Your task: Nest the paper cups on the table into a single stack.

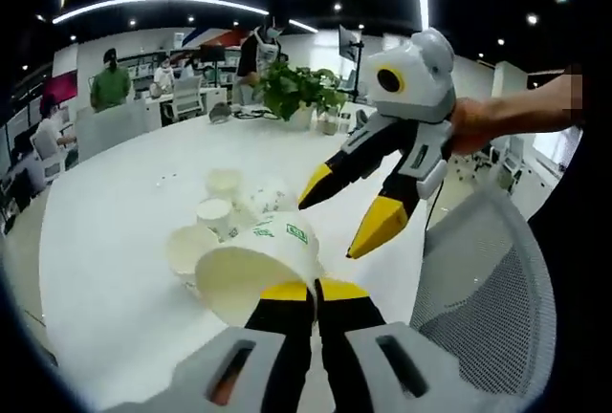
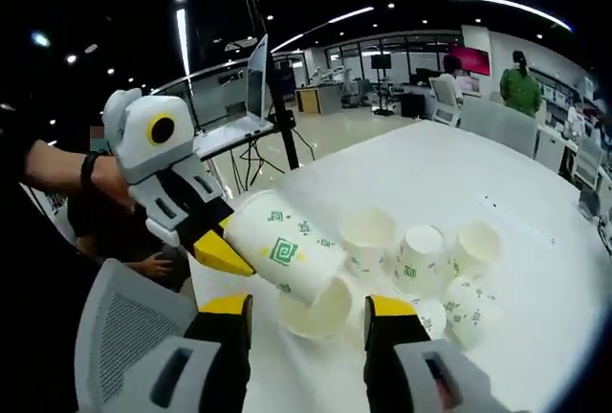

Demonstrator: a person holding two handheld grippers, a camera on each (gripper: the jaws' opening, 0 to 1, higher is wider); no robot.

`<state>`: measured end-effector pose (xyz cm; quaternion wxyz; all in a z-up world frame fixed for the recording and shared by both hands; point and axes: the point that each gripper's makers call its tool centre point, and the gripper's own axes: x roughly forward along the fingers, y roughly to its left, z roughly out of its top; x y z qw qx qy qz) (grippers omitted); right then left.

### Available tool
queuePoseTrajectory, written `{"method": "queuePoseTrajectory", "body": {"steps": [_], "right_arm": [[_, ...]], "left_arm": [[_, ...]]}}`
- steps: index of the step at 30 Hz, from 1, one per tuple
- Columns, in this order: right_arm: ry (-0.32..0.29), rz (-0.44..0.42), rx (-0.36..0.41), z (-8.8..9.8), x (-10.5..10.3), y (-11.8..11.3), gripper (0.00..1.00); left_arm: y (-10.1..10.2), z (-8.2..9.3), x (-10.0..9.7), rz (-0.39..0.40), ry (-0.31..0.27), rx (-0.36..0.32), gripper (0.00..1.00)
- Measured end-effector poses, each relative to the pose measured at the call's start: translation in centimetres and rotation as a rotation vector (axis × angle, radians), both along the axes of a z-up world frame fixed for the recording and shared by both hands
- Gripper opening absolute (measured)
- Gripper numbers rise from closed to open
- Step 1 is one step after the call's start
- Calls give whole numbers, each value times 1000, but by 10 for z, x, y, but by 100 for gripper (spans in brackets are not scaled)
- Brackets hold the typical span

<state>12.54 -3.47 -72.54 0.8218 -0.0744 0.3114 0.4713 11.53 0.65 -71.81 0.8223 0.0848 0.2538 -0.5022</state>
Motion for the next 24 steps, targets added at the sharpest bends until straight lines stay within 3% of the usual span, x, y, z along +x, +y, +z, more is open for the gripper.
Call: {"method": "queuePoseTrajectory", "body": {"steps": [9,18,24], "right_arm": [[9,-3,0,-5,-2,-3,46],[10,-7,1,-7,-2,-6,45],[4,12,-33,-13,-6,-6,45]], "left_arm": [[-1,-5,0,-23,-4,51,0],[-3,-14,-3,-92,-19,147,0],[-5,-15,1,-102,-17,167,0]]}}
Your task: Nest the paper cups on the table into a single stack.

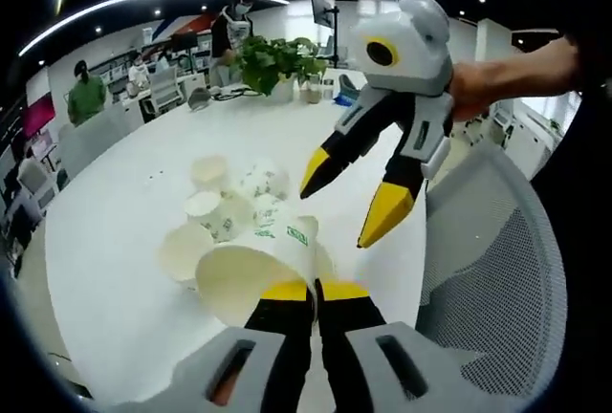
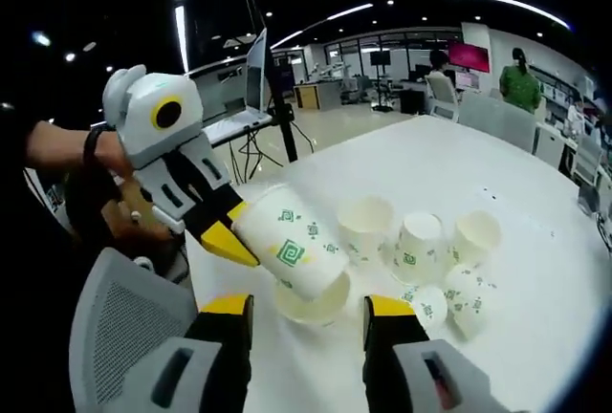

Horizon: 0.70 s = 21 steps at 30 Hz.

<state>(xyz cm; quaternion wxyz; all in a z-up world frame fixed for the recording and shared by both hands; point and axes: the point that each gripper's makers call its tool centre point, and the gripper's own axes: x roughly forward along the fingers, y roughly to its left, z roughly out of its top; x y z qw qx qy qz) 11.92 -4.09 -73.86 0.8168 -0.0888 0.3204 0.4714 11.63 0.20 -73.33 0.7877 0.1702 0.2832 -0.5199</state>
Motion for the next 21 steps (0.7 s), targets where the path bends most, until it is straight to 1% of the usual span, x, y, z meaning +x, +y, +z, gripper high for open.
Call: {"method": "queuePoseTrajectory", "body": {"steps": [3,8,10,11,14,16,19,21], "right_arm": [[-2,11,-17,-4,-2,0,45],[-5,13,-18,-4,1,-2,45],[-6,11,-15,-4,2,-3,45],[-8,11,-14,-3,2,-3,45],[-11,6,-15,-2,3,-5,45],[-12,4,-14,-1,3,-6,45],[-10,-2,-13,-1,3,-8,45],[-10,-2,-15,-2,3,-9,45]], "left_arm": [[-1,-1,1,-31,-10,43,0],[-3,6,2,-75,-11,83,0],[-3,3,3,-94,-9,104,0],[-2,3,3,-118,-9,129,0],[1,1,4,-158,-15,169,0],[0,1,1,-182,-18,191,0],[1,-1,4,-230,-33,234,0],[1,-2,1,-282,-51,285,0]]}}
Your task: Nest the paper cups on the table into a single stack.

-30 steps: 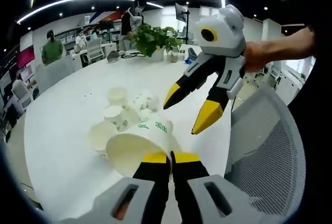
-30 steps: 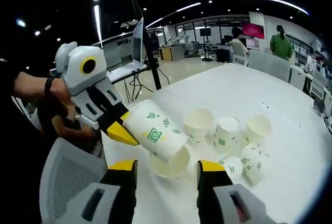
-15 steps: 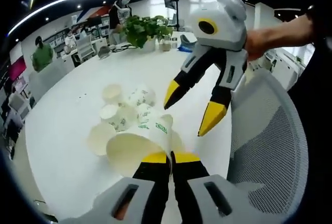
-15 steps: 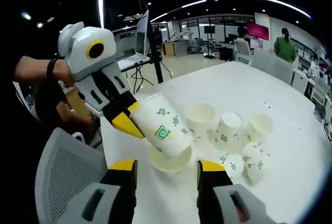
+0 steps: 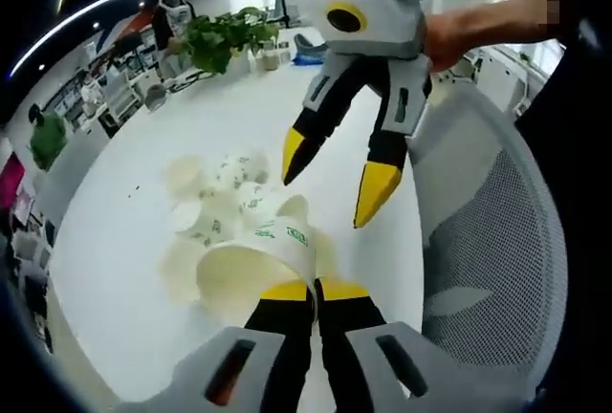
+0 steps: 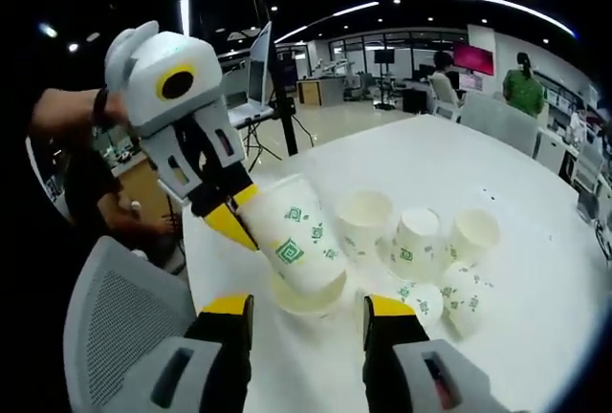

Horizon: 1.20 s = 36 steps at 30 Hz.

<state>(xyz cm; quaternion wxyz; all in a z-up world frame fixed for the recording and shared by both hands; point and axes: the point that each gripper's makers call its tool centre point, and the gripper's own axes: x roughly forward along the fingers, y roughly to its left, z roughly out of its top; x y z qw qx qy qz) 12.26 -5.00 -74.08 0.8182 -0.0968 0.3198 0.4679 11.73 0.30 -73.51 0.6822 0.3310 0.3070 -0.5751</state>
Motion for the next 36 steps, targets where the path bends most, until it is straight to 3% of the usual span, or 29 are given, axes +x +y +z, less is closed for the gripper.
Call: {"method": "queuePoseTrajectory", "body": {"steps": [6,16,27,36], "right_arm": [[-8,4,-21,-4,-1,-3,47],[-59,6,-41,-4,-4,-10,63],[-56,-22,-27,-8,-13,-15,67],[-51,-34,-24,-11,-16,-17,67]], "left_arm": [[-3,-2,-7,-118,-43,108,0],[-4,-12,-7,-271,-85,245,0],[-3,-24,-6,-359,-105,336,0],[-10,-30,-5,-384,-108,363,0]]}}
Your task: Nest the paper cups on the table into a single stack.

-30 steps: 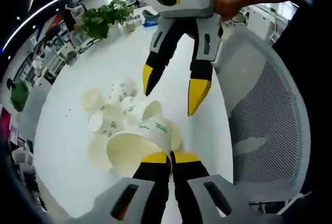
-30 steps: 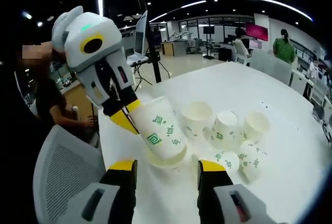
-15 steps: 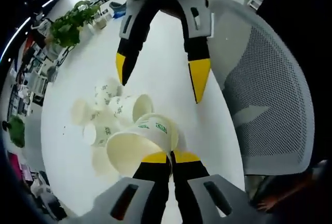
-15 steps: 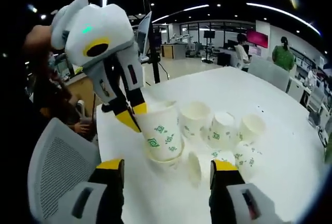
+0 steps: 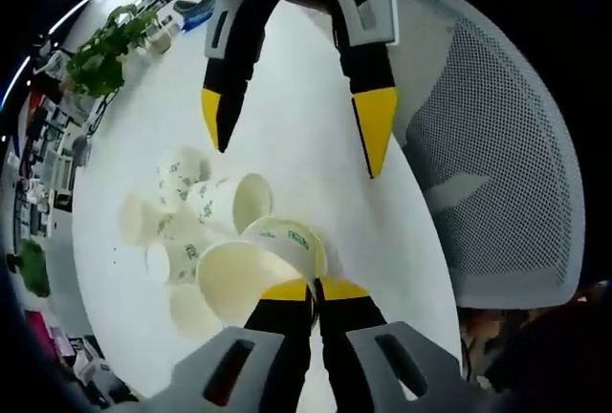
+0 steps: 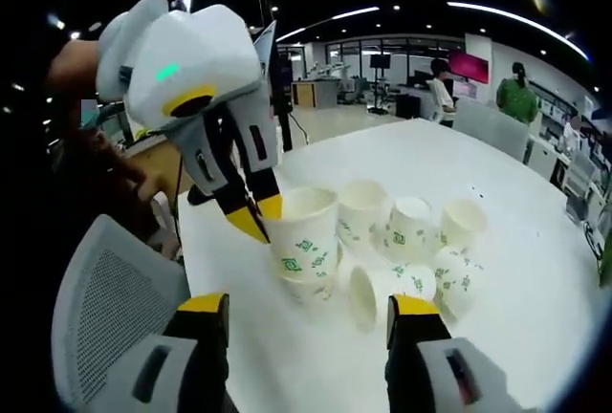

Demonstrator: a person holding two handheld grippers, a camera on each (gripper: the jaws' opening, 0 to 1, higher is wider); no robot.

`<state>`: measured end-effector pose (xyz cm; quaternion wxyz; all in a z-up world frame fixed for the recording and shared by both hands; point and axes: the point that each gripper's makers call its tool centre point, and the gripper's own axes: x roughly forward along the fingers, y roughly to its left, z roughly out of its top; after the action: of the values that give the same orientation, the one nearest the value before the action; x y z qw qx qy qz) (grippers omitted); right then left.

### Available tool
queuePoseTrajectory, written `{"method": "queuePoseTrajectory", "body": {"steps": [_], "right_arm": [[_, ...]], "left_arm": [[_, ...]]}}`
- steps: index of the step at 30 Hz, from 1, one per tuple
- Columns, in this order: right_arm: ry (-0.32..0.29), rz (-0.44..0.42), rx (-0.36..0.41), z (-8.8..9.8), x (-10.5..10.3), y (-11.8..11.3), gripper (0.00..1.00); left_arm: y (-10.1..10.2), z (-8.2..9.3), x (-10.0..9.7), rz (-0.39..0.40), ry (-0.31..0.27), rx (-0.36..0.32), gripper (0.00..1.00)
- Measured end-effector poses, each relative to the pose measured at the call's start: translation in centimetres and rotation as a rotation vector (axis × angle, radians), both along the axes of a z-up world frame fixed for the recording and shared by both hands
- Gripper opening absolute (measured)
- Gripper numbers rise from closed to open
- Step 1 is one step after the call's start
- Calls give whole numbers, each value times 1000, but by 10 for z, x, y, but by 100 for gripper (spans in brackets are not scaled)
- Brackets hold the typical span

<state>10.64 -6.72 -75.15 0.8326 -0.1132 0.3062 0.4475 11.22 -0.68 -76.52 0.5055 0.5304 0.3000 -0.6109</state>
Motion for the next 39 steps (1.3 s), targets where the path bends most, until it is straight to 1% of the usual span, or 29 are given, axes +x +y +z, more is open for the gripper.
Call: {"method": "queuePoseTrajectory", "body": {"steps": [8,15,19,26,29,31,34,39], "right_arm": [[6,-15,6,-1,-1,-2,66],[16,-22,12,-3,-4,-2,66],[20,-29,13,-5,-4,-5,65],[21,-38,16,-5,-3,-5,65],[22,-39,19,-5,-2,-5,65],[24,-37,19,-6,-2,-4,64],[29,-42,23,-7,-3,-4,64],[35,-44,30,-6,-1,-3,63]], "left_arm": [[-3,-4,-3,1,16,5,0],[-4,-10,-4,-5,24,27,0],[-5,-10,-4,-4,24,30,2],[-1,-6,-4,20,19,15,8],[2,-4,-4,46,19,-4,12],[2,-2,-4,76,25,-31,16],[0,4,-5,139,43,-93,19],[3,13,0,241,51,-173,27]]}}
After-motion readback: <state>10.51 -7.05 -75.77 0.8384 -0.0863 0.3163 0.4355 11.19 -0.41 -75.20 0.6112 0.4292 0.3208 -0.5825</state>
